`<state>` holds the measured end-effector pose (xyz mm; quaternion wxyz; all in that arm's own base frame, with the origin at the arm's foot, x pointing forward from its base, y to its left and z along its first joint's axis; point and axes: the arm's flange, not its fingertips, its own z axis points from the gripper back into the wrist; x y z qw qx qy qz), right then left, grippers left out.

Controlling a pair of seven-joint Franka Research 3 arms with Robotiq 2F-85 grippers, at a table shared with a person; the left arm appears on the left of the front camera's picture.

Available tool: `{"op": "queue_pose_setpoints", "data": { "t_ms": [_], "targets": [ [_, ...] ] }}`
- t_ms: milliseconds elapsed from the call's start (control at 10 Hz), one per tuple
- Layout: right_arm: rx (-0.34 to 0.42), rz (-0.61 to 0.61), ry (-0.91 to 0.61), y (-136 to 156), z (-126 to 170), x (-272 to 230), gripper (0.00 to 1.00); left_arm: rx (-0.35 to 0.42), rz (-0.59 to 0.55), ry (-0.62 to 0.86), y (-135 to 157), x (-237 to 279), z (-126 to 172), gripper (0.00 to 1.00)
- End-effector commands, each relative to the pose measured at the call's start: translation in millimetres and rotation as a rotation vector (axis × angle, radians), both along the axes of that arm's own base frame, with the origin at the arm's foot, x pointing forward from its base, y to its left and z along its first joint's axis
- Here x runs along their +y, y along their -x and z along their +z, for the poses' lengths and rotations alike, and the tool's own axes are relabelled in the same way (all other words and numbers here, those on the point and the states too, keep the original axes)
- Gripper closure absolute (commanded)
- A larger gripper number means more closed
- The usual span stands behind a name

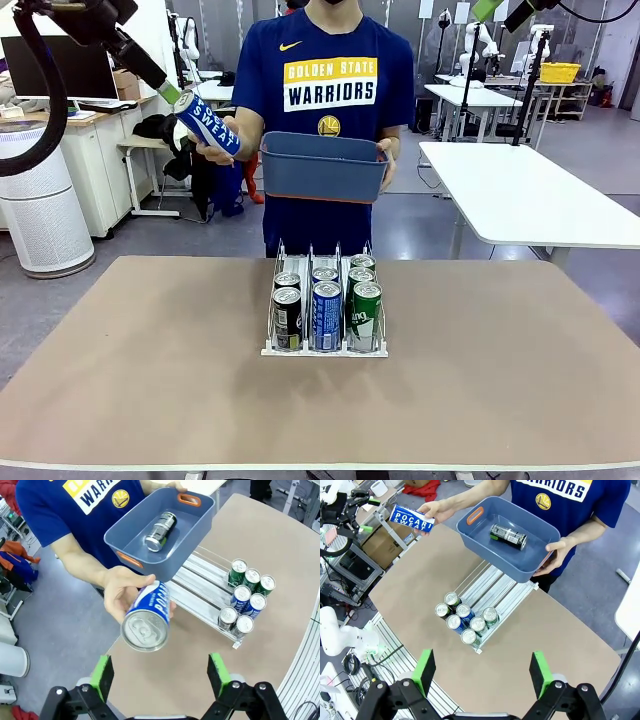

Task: Fill the beverage cans into the dispenser.
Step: Pick up the Ionic drink handed by the human.

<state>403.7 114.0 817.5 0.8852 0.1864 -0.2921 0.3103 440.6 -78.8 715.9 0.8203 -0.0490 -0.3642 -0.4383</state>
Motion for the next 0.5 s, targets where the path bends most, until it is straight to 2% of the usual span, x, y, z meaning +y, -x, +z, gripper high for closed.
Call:
{"op": "queue_pose_setpoints", "data": {
  "t_ms": [0, 400],
  "targets": [
    [0.000, 0.000, 0.000, 0.2, 0.0, -0.1, 0.00, -0.023, -0.007, 0.020, -23.3, 3.3, -9.2, 0.00],
    [0.000, 0.000, 0.000, 0.2, 0.0, -0.1, 0.00, -0.026, -0.054, 0.044, -49.8, 11.0, -23.1, 0.00]
  ]
}}
